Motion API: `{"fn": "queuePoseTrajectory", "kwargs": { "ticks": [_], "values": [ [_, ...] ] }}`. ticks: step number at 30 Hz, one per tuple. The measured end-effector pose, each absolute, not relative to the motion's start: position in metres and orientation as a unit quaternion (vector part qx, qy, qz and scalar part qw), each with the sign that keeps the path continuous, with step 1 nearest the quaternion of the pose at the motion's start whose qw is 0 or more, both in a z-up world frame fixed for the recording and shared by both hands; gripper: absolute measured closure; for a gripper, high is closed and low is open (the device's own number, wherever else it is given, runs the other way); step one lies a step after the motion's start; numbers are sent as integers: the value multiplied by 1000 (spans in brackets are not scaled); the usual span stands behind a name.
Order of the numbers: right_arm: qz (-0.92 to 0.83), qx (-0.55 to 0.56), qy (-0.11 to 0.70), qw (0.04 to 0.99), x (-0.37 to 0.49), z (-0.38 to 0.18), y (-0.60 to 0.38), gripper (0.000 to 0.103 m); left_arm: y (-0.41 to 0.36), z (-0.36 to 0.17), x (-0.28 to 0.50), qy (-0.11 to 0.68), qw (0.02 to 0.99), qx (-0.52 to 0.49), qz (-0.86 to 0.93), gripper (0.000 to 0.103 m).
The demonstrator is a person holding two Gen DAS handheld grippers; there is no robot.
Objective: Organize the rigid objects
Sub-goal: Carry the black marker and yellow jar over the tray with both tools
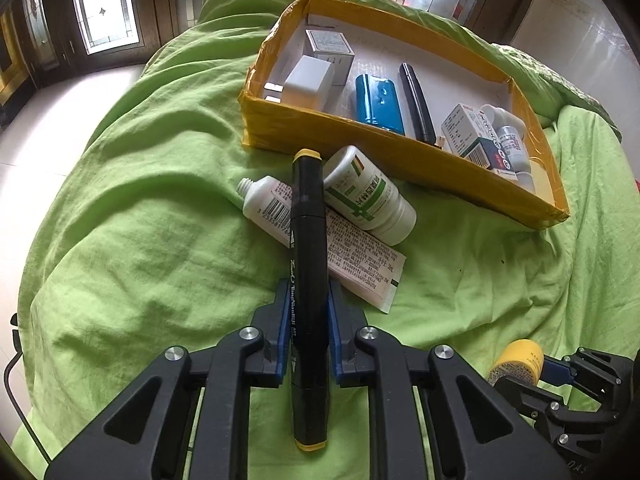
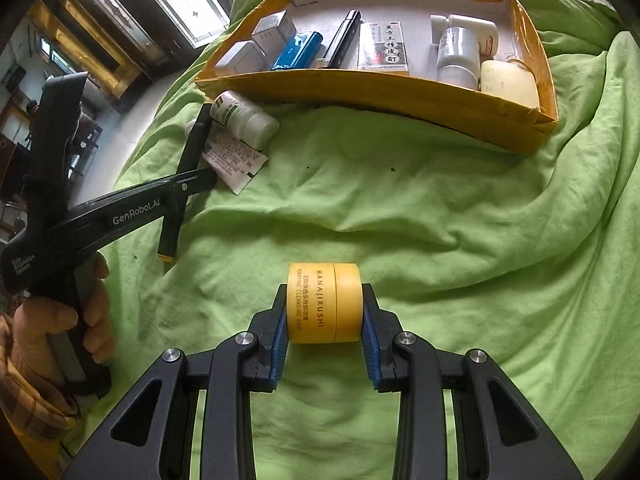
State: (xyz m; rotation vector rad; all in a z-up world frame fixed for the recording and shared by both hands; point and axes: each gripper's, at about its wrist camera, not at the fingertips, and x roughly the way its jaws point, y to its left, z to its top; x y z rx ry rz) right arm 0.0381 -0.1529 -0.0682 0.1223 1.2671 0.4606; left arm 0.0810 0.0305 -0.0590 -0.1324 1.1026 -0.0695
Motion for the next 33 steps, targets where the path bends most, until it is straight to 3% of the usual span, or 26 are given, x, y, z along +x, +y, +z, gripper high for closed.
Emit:
{"fn": "queuePoseTrajectory", "kwargs": {
  "ticks": [33],
  "values": [
    [205,77,555,802,30,-58,-167,74,21,-36,60,485,872,-42,-45,90]
  ]
}}
